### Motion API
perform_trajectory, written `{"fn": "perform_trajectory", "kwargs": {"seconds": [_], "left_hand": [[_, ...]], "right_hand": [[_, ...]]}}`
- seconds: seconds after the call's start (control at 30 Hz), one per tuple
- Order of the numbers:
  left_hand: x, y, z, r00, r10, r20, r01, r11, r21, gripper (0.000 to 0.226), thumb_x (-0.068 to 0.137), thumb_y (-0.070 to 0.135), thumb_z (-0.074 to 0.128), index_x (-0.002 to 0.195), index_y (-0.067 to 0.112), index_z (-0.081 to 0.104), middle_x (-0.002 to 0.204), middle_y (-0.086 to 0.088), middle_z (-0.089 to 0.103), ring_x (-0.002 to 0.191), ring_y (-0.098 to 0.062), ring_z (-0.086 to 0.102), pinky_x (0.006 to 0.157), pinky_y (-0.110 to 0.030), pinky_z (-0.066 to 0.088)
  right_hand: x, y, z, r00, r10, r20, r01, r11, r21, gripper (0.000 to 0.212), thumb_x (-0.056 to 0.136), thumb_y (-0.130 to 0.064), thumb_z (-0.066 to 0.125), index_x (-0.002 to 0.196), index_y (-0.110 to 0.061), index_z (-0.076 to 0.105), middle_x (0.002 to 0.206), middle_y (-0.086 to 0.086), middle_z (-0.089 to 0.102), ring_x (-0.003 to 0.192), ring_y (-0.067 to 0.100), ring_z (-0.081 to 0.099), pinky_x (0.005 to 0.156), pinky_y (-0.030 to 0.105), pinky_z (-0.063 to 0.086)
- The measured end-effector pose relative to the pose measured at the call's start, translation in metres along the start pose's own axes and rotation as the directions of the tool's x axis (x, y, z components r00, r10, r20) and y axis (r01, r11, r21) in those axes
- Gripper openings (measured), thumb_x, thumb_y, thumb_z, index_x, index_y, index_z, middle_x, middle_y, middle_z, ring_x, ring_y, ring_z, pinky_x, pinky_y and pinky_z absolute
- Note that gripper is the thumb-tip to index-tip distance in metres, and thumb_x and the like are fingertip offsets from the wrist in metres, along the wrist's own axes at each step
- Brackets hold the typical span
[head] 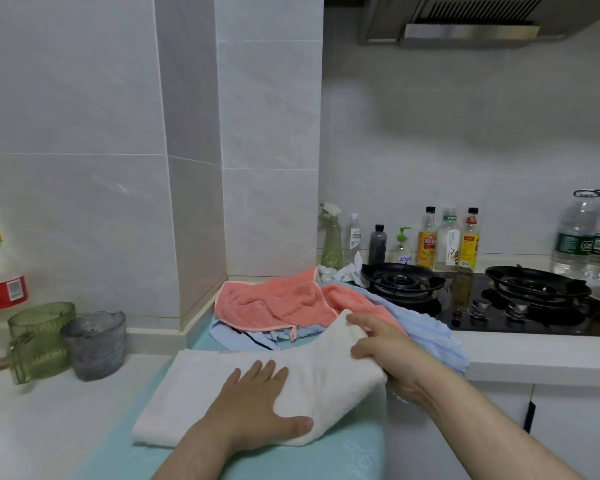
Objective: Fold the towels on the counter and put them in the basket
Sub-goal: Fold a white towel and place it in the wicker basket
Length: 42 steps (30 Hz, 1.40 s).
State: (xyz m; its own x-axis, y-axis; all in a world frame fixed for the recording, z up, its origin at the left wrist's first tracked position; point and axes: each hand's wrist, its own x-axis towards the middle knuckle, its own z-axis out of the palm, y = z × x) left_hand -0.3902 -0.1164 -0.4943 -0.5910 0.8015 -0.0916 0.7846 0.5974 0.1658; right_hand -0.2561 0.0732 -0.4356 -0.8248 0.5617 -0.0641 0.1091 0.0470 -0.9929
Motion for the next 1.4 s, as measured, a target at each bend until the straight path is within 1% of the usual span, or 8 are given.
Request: {"fn": "perform_trajectory", "kwargs": {"seconds": [0.1,0.17,0.3,0.5,0.67,0.83,1.03,1.4], "left_hand": [[0.000,-0.008,0.001,0.971,-0.063,-0.231,-0.034,0.919,-0.392,0.063,0.087,0.061,0.047,0.141,0.029,0.043,0.150,0.009,0.037,0.142,-0.014,0.028,0.115,-0.031,0.022],[-0.006,-0.013,-0.004,0.936,-0.214,-0.278,-0.093,0.612,-0.785,0.028,0.098,0.031,0.046,0.111,0.014,0.065,0.120,0.000,0.064,0.109,-0.015,0.057,0.091,-0.027,0.041],[-0.011,-0.021,-0.013,0.916,-0.340,-0.212,-0.135,0.237,-0.962,0.032,0.104,0.029,0.030,0.107,0.021,0.061,0.087,-0.013,0.074,0.059,-0.014,0.052,0.053,-0.025,0.035],[-0.008,-0.027,-0.010,0.959,-0.222,-0.175,-0.109,0.279,-0.954,0.037,0.079,0.038,0.062,0.116,0.036,0.065,0.108,0.010,0.070,0.095,-0.005,0.067,0.088,-0.025,0.050],[-0.009,-0.014,-0.023,0.972,-0.179,-0.155,-0.062,0.440,-0.896,0.032,0.082,0.000,0.053,0.089,0.021,0.076,0.090,0.013,0.070,0.081,0.002,0.061,0.066,-0.008,0.044],[-0.002,-0.001,-0.059,0.986,-0.149,-0.076,-0.048,0.187,-0.981,0.008,0.080,0.007,0.066,0.077,0.014,0.068,0.073,-0.004,0.067,0.070,-0.016,0.062,0.060,-0.024,0.051],[-0.005,-0.019,-0.099,0.973,-0.219,-0.078,-0.078,0.009,-0.997,0.035,0.079,-0.011,0.052,0.108,0.006,0.062,0.096,-0.017,0.069,0.084,-0.026,0.065,0.072,-0.035,0.055],[-0.060,-0.121,-0.060,0.933,-0.359,-0.001,0.066,0.176,-0.982,0.054,0.076,0.002,0.053,0.125,0.023,0.059,0.127,-0.010,0.058,0.106,-0.027,0.059,0.079,-0.033,0.053]], "right_hand": [[-0.003,-0.024,0.025,0.996,-0.026,0.091,0.024,1.000,0.015,0.060,0.083,0.003,0.054,0.129,-0.036,0.053,0.118,-0.004,0.054,0.102,0.021,0.059,0.080,0.035,0.054],[-0.003,-0.032,0.049,0.991,-0.036,0.125,0.035,0.999,0.016,0.061,0.083,0.003,0.052,0.128,-0.038,0.051,0.115,-0.002,0.057,0.094,0.021,0.061,0.073,0.031,0.051],[0.002,-0.010,0.098,0.983,0.048,0.178,-0.070,0.991,0.118,0.060,0.083,0.002,0.051,0.132,-0.032,0.048,0.114,0.006,0.061,0.091,0.022,0.063,0.080,0.033,0.052],[-0.012,0.008,0.092,0.999,0.042,0.012,-0.040,0.778,0.627,0.027,0.090,0.006,0.052,0.114,-0.006,0.057,0.102,0.021,0.061,0.060,0.024,0.056,0.052,0.031,0.052],[-0.031,0.037,0.058,0.981,-0.093,-0.171,0.091,0.996,-0.022,0.024,0.087,0.006,0.052,0.091,-0.013,0.066,0.096,0.010,0.068,0.060,0.018,0.056,0.052,0.029,0.047],[-0.047,0.047,0.073,0.987,-0.155,0.033,0.142,0.773,-0.618,0.050,0.077,-0.048,0.069,0.116,-0.043,0.037,0.113,-0.015,0.045,0.101,0.008,0.053,0.084,0.022,0.041],[-0.045,0.040,0.118,0.961,-0.257,-0.099,0.152,0.794,-0.588,0.056,0.080,-0.041,0.052,0.131,-0.034,0.032,0.113,-0.006,0.052,0.104,0.015,0.054,0.086,0.032,0.046],[-0.036,0.047,0.158,0.915,-0.343,0.211,0.373,0.523,-0.767,0.065,0.084,-0.023,0.046,0.146,-0.036,0.029,0.148,-0.005,0.025,0.128,0.021,0.029,0.106,0.030,0.032]]}}
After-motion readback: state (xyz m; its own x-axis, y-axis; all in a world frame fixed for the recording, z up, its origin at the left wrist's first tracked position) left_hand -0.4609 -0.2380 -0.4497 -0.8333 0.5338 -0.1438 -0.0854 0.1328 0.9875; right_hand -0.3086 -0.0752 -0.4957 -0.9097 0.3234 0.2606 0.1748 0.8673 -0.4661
